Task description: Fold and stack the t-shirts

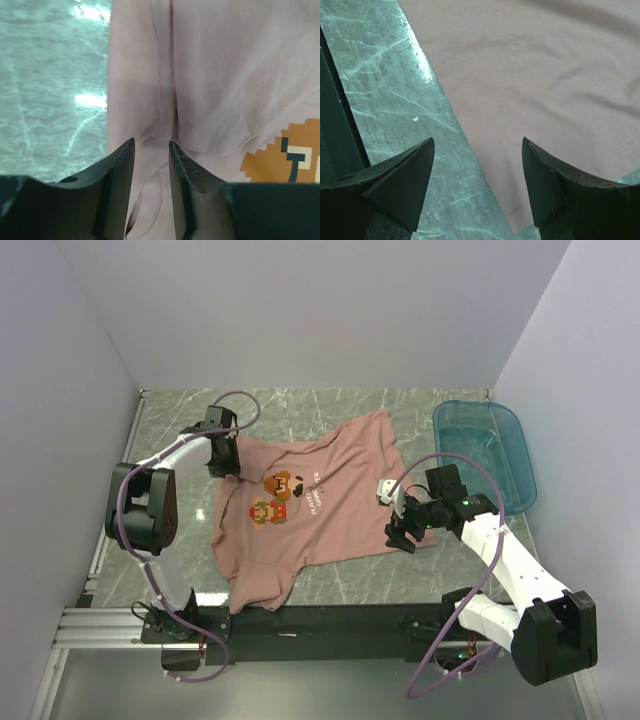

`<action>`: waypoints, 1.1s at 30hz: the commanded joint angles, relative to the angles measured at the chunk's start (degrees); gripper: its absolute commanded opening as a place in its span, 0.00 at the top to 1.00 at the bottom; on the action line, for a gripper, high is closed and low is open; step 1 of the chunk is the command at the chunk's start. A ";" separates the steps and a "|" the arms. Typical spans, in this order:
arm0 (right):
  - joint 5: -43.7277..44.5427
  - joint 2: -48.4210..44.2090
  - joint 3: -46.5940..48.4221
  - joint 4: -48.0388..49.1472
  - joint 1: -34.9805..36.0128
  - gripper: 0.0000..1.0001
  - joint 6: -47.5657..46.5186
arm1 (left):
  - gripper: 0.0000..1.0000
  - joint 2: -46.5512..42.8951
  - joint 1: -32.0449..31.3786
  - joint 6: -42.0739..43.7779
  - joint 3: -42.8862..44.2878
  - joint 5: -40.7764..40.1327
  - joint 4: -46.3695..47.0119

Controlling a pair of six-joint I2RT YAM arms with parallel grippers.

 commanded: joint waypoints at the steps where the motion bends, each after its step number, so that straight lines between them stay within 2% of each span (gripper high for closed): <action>1: -1.23 -0.75 1.43 -0.13 -0.57 0.23 -0.72 | 0.60 2.43 -0.52 0.81 1.64 2.74 0.25; 9: -1.23 -0.83 1.43 -0.22 -0.66 0.23 -0.72 | 0.57 5.15 -1.49 0.81 3.14 2.30 -0.63; 13: -1.32 -0.92 1.43 -0.22 -0.66 0.23 -0.81 | 0.58 5.68 -1.93 0.72 3.49 -0.68 -1.16; 16: -1.32 -1.01 1.43 -0.22 -0.66 0.23 -0.81 | 0.77 5.25 -2.02 0.54 3.49 -3.14 -1.68; 17: -1.32 -0.84 1.35 -0.31 -0.66 0.23 -0.81 | 0.88 5.07 -2.02 0.54 3.40 -4.63 -1.86; 20: -1.40 -1.01 1.52 -0.31 -0.57 0.23 -0.81 | 0.99 3.84 -1.67 0.45 3.40 -6.75 -1.95; 26: -1.58 -0.75 1.44 -0.40 -0.57 0.23 -0.81 | 0.99 0.77 2.80 -0.25 3.14 -5.00 -0.46; 33: -1.84 0.04 1.70 -0.75 -0.75 0.23 -1.16 | 0.99 0.50 8.96 -2.35 3.23 4.84 1.21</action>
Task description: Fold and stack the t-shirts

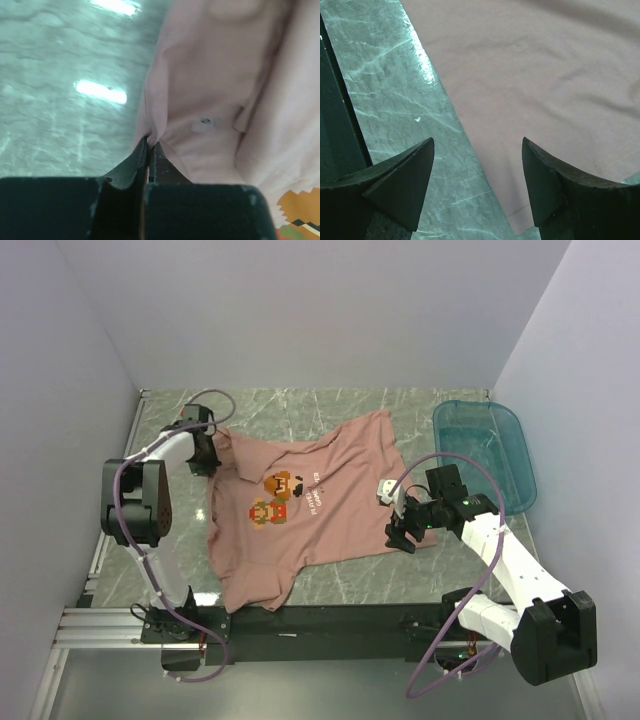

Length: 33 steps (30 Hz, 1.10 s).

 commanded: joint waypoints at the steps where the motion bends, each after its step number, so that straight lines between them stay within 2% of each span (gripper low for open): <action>1: -1.12 0.04 1.61 -0.49 -0.44 0.23 -0.83 | 0.99 -2.85 2.39 -1.92 1.59 5.98 1.94; 7: -0.77 0.13 1.52 -0.23 -0.44 0.23 -0.57 | 0.99 -3.20 11.35 -5.78 0.62 8.53 5.36; 10: -0.25 0.83 1.87 0.04 -0.44 0.23 -0.13 | 0.76 -2.23 14.78 -6.32 2.55 9.68 5.02; 11: -0.07 0.92 1.79 0.04 -0.44 0.23 0.05 | 0.64 -2.14 15.05 -6.23 3.34 9.60 4.75; 14: 0.72 1.36 1.87 0.57 -0.44 0.23 0.31 | 0.54 -5.65 14.70 -6.14 1.25 11.43 6.50; 17: 0.72 2.33 2.31 0.30 -0.44 0.23 0.66 | 0.49 -10.21 13.12 -5.00 -1.12 12.49 8.09; 24: 3.27 4.52 3.10 2.23 -0.44 0.24 4.26 | 0.47 -14.27 7.23 -3.15 -2.81 21.63 8.88; 30: 3.45 7.42 4.24 2.33 -0.44 0.25 5.32 | 0.49 -9.89 3.01 -4.03 -1.67 22.69 8.71; 33: 3.62 7.87 4.60 2.24 -0.44 0.25 5.59 | 0.53 -5.49 0.99 -6.57 0.79 19.71 7.21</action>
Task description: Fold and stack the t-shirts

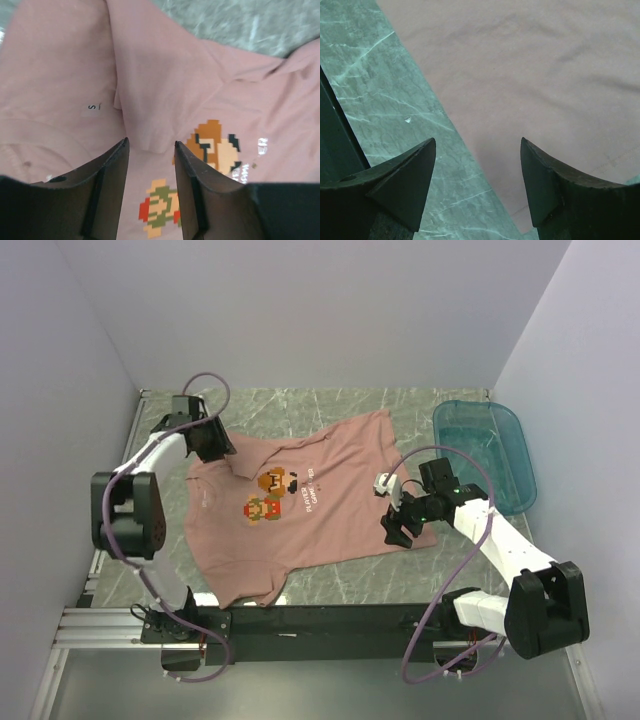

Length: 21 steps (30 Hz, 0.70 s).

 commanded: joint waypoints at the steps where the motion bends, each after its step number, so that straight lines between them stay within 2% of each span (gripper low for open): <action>1: 0.30 0.22 2.30 1.25 -0.40 0.25 1.26 | 0.54 5.09 -1.85 -2.38 3.11 -1.30 -0.92; 7: -0.14 0.31 2.13 0.82 -0.40 0.25 0.82 | 0.63 11.94 -3.87 -4.58 9.43 -6.57 -3.72; 11: -0.49 -0.48 1.86 0.73 -0.57 0.25 0.38 | 0.64 15.29 -5.72 -4.23 11.64 -10.18 -6.45; 21: -0.93 -2.59 1.25 0.46 -1.10 0.25 -0.41 | 0.62 11.62 -8.45 -4.14 10.77 -19.14 -7.78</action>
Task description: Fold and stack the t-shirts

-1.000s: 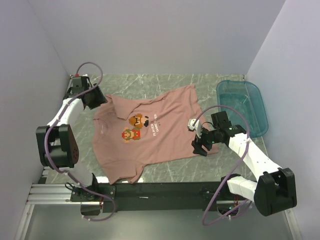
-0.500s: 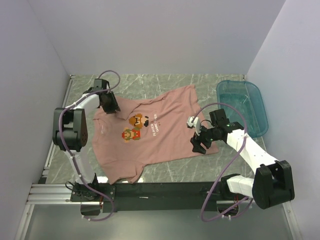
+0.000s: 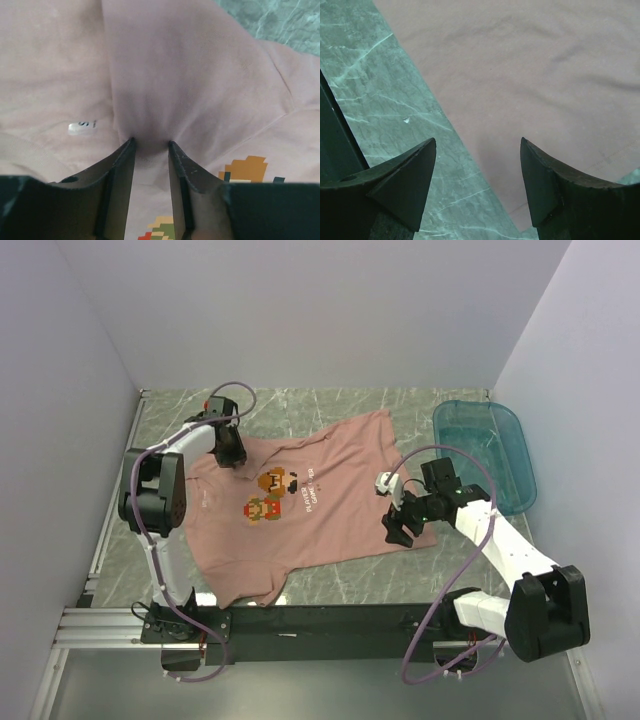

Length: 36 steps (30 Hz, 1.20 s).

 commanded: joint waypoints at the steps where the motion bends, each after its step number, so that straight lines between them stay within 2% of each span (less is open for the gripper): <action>1: -1.12 -2.24 1.20 0.20 -0.60 0.25 -0.89 | 0.61 -5.41 -0.41 -0.43 -0.03 -5.40 -1.00; 5: -1.13 -1.81 1.20 -0.15 -0.77 0.25 -1.42 | 0.58 -8.32 -0.41 -0.52 -3.11 -6.28 0.23; 14: -1.83 -2.60 1.12 -0.68 -1.48 0.25 -1.86 | 0.59 -4.64 -0.49 -0.69 -3.82 -2.42 0.41; 26: -2.80 -2.86 1.20 -1.47 -2.71 0.25 -2.39 | 0.64 -2.26 -0.41 -0.61 -3.47 -1.10 0.76; 30: -2.97 -2.95 1.29 -1.64 -2.88 0.25 -2.48 | 0.72 -2.00 -0.41 -0.43 -3.56 -0.66 1.02; 32: -3.15 -3.04 1.38 -1.64 -2.97 0.25 -2.48 | 0.80 -2.44 -0.41 0.01 -3.56 0.22 1.63; 33: -3.15 -3.21 1.29 -1.73 -3.06 0.25 -2.56 | 0.88 -3.48 -0.49 0.18 -3.90 0.83 2.33; 36: -3.50 -3.30 1.29 -1.82 -3.23 0.25 -2.65 | 0.99 -4.90 -0.49 0.89 -1.81 3.28 3.57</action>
